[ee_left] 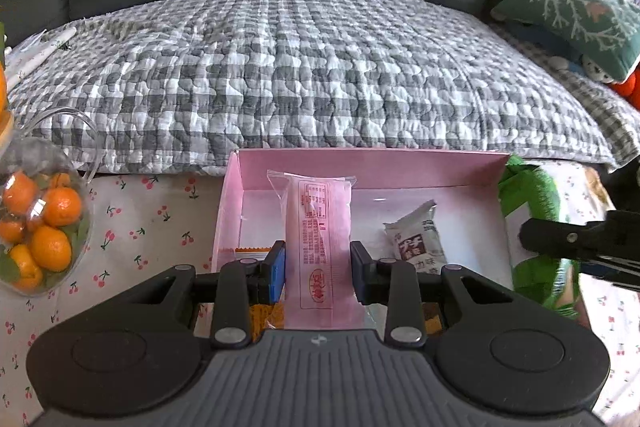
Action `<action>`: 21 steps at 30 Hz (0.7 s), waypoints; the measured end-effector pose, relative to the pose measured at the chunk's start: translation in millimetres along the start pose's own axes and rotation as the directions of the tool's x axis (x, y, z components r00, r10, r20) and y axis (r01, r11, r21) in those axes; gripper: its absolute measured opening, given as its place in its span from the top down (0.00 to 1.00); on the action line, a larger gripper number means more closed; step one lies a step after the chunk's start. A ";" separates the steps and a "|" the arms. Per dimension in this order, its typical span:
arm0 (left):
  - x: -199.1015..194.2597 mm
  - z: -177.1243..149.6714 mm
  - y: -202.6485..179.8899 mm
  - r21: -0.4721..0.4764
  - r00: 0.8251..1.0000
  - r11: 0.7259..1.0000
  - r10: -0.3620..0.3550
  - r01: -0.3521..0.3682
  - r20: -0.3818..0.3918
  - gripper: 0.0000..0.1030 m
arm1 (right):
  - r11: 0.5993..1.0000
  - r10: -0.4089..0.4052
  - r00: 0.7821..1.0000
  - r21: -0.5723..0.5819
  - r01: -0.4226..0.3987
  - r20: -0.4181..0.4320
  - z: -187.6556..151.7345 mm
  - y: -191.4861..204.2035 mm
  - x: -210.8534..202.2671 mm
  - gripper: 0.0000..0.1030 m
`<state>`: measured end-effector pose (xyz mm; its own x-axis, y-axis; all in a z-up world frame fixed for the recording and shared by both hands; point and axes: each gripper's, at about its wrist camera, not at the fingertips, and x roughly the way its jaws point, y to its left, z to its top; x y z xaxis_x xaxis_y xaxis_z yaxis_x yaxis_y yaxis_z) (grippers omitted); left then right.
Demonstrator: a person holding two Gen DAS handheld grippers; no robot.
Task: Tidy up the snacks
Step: 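Open left tool over box while right tool releases chip bag into box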
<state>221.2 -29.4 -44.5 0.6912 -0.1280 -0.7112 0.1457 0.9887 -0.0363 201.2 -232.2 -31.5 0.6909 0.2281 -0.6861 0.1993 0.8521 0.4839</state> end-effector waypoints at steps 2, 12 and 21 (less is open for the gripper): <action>1.9 -0.1 0.5 0.002 1.000 1.000 0.009 -0.009 -0.006 0.71 | 1.000 -0.004 1.000 -0.009 0.004 0.003 0.6 -0.7 0.3 0.56; -0.5 -0.8 -6.4 0.037 0.999 0.999 0.028 -0.029 0.023 0.43 | 1.000 -0.008 1.000 0.020 0.008 0.017 3.7 -5.4 -8.8 0.39; -14.8 -5.3 -8.6 0.072 0.999 0.997 0.034 -0.036 0.030 0.22 | 1.000 -0.005 1.000 0.011 0.005 -0.001 1.7 -4.8 -18.5 0.27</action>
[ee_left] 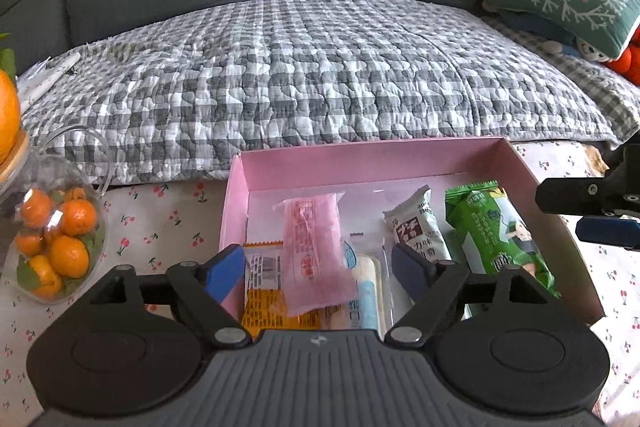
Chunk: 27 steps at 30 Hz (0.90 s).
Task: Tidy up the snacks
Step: 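Open left tool over box while right tool releases chip bag into box, then move left tool to orange biscuit packet while right tool moves to red candy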
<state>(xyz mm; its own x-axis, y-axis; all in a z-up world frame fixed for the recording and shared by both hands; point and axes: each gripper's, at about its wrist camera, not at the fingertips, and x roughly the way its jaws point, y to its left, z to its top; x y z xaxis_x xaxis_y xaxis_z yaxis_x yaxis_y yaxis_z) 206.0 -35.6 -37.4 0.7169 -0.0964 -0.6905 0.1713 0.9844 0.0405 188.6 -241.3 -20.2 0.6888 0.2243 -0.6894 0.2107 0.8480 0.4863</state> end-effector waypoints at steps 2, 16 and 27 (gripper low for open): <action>-6.1 -1.8 2.2 -0.004 1.000 1.000 -0.004 0.004 -0.002 0.19 | 1.000 0.003 1.000 -0.017 -0.003 -0.005 -1.3 2.8 -3.9 0.27; -55.2 -20.4 9.3 -0.020 1.000 0.999 -0.025 0.025 0.001 0.05 | 0.986 -0.037 0.999 -0.163 0.032 -0.027 -23.8 34.3 -48.9 0.15; -89.2 -43.2 15.0 -0.048 0.998 0.997 -0.056 0.056 -0.015 0.01 | 0.976 -0.073 0.997 -0.207 0.064 -0.035 -45.3 46.6 -90.6 0.15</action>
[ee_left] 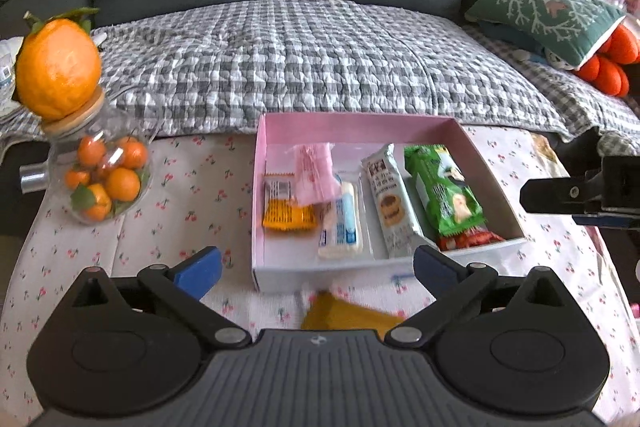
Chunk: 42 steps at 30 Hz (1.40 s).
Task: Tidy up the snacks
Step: 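Move left tool to orange biscuit packet while right tool moves to red candy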
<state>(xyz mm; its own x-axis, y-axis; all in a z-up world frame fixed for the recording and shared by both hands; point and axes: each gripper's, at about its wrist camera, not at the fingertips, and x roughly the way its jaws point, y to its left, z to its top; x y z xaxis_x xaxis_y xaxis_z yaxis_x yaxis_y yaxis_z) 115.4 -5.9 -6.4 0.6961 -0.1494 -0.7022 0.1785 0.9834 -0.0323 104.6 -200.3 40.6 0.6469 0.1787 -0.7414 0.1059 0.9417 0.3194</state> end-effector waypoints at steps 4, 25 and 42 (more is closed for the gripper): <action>-10.9 -8.7 1.4 0.003 1.000 1.000 -0.007 0.007 -0.008 0.01 | 1.000 -0.003 1.000 -0.009 0.003 -0.007 -8.4 4.8 -12.7 0.15; -23.1 -54.7 20.9 -0.066 0.995 0.996 -0.071 0.067 -0.066 0.01 | 0.998 -0.019 0.999 -0.068 0.017 -0.027 -54.5 -2.8 -28.8 0.12; -11.5 -86.4 15.4 0.009 0.980 0.996 -0.086 0.089 -0.180 0.01 | 0.992 -0.110 0.985 -0.080 0.100 -0.130 -83.8 -45.0 -19.1 0.12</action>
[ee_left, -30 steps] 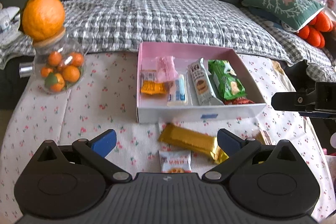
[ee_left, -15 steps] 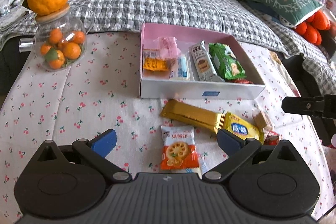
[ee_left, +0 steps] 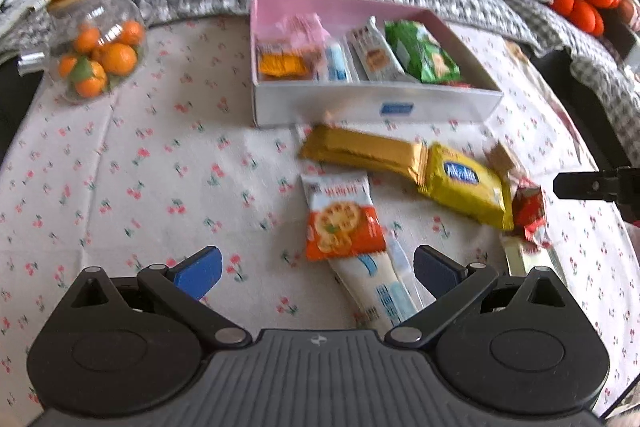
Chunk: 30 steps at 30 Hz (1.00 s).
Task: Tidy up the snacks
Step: 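Move left tool to orange biscuit packet while right tool moves to red candy, then grasp orange biscuit packet with left tool while right tool grasps red candy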
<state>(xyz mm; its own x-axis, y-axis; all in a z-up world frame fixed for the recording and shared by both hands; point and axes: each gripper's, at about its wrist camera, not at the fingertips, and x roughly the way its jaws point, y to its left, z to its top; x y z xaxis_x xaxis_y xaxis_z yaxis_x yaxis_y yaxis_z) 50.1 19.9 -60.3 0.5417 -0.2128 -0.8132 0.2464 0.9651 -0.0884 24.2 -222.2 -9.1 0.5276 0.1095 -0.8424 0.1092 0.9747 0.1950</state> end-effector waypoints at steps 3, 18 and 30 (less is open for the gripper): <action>4.7 0.4 -2.3 -0.009 1.000 1.000 -0.001 0.001 -0.016 0.01 | 1.000 -0.001 1.000 0.028 0.001 -0.012 -1.1 -5.9 3.9 0.12; 29.0 19.0 0.0 -0.110 0.999 0.994 -0.007 0.002 -0.045 0.36 | 0.969 0.031 0.997 0.246 -0.014 -0.064 15.9 -21.4 39.1 0.12; 36.0 25.1 -1.2 -0.138 0.997 0.990 -0.020 0.010 -0.070 0.56 | 0.976 -0.002 0.996 0.218 0.022 -0.092 24.5 -12.5 58.3 0.20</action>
<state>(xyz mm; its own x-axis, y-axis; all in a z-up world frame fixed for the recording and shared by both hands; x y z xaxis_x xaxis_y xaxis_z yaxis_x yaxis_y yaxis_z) 89.4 7.2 -75.0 0.4796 -0.2205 -0.8493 0.1386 0.9748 -0.1748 74.3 -232.8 -48.3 0.4479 0.1249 -0.8853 0.3022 0.9108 0.2814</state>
